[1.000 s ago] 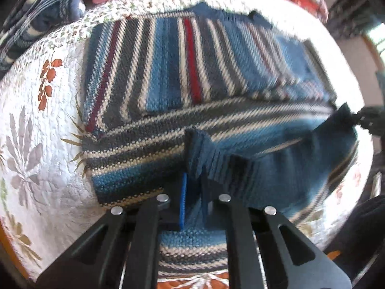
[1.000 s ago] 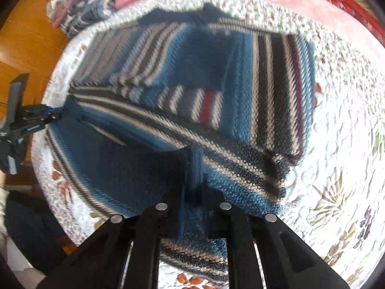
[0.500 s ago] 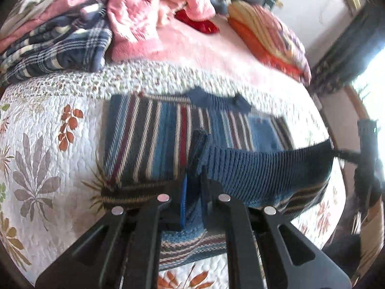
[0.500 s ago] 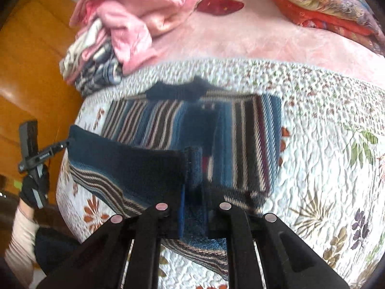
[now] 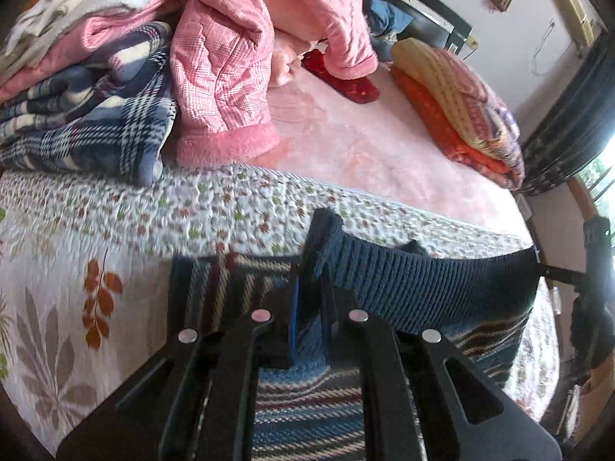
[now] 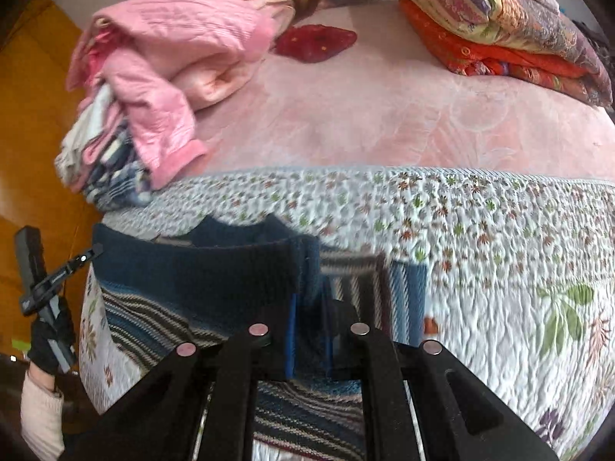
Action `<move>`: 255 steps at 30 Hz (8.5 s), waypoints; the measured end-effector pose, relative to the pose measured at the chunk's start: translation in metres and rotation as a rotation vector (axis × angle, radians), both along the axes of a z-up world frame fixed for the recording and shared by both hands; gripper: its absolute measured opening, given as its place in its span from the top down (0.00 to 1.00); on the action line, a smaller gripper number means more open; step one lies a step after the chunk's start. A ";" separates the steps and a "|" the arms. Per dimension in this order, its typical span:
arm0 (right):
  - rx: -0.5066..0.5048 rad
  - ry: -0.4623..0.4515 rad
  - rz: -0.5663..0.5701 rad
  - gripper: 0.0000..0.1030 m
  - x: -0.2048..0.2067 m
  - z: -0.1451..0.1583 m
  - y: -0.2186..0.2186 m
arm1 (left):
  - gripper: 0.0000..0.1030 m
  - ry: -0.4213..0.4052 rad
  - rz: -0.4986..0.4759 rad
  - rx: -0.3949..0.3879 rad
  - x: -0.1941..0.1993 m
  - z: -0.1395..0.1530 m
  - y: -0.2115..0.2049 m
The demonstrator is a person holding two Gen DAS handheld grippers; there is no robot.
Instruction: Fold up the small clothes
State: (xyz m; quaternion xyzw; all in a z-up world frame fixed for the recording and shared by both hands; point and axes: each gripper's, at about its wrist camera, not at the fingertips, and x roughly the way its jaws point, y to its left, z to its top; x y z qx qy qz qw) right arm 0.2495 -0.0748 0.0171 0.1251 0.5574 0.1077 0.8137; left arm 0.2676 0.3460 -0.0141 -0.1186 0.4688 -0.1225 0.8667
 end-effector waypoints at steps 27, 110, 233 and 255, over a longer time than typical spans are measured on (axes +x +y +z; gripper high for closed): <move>-0.081 0.083 -0.072 0.58 0.001 -0.060 -0.026 | 0.63 0.127 0.101 0.158 0.001 -0.061 0.022; 0.160 0.034 0.071 0.76 -0.069 -0.037 0.054 | 0.32 0.199 -0.004 0.120 -0.066 -0.081 -0.028; 0.202 0.235 0.294 0.34 -0.090 -0.109 0.209 | 0.72 0.157 0.016 -0.258 -0.050 -0.090 0.104; 0.112 0.208 0.349 0.34 -0.093 -0.110 0.233 | 0.70 0.362 0.023 -0.092 -0.135 -0.074 0.082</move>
